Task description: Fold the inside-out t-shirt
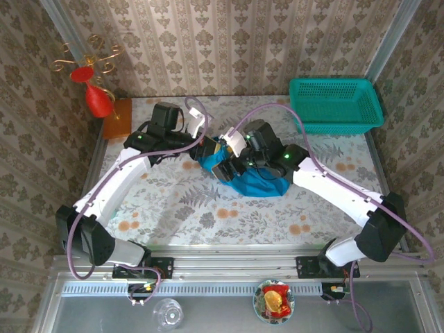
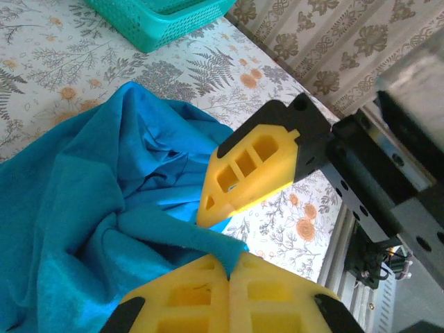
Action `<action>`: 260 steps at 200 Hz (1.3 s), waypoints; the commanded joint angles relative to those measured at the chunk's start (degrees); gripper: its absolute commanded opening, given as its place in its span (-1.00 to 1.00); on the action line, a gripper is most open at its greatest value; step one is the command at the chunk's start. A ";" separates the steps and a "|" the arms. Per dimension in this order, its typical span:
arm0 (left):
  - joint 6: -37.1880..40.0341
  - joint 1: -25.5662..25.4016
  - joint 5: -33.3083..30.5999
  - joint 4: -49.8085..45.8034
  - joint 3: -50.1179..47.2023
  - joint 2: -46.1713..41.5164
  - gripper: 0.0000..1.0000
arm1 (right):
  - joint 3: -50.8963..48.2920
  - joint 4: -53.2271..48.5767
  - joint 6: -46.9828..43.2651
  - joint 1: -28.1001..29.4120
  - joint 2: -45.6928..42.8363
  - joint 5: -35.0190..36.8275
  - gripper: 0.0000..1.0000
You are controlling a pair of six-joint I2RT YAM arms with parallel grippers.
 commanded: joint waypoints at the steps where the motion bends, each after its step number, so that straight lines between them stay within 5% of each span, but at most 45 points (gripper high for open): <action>1: -0.33 0.38 0.31 -0.19 2.44 -0.62 -1.00 | 1.18 -0.81 2.56 1.01 2.37 8.66 0.80; 30: -0.16 0.42 0.49 -0.34 2.43 -1.38 -1.00 | 2.27 -4.66 1.56 0.93 4.34 14.88 0.51; 82: -0.40 0.58 -0.47 -0.31 1.75 -1.61 -1.00 | 0.32 -4.58 1.23 -0.74 0.08 18.83 -1.00; 102: -1.19 0.59 -2.87 0.39 1.09 -1.61 -0.84 | -0.79 -4.29 1.01 -1.14 -3.18 22.40 -1.00; 127: -2.98 1.20 -9.32 1.32 -0.37 -1.44 -0.31 | -3.85 -3.43 1.50 -2.75 -9.64 29.77 -1.00; 141: -4.42 1.82 -13.17 1.80 -1.77 -1.04 -0.18 | -6.43 -2.45 2.46 -4.48 -13.72 34.15 -1.00; 195: -7.77 6.47 -16.66 3.85 -6.85 7.43 -0.15 | -17.82 -0.92 9.87 -15.67 -27.26 42.76 -1.00; 260: -7.23 6.74 -20.34 5.47 -3.71 24.33 -0.10 | -24.20 -1.16 13.13 -20.26 -32.35 47.38 -1.00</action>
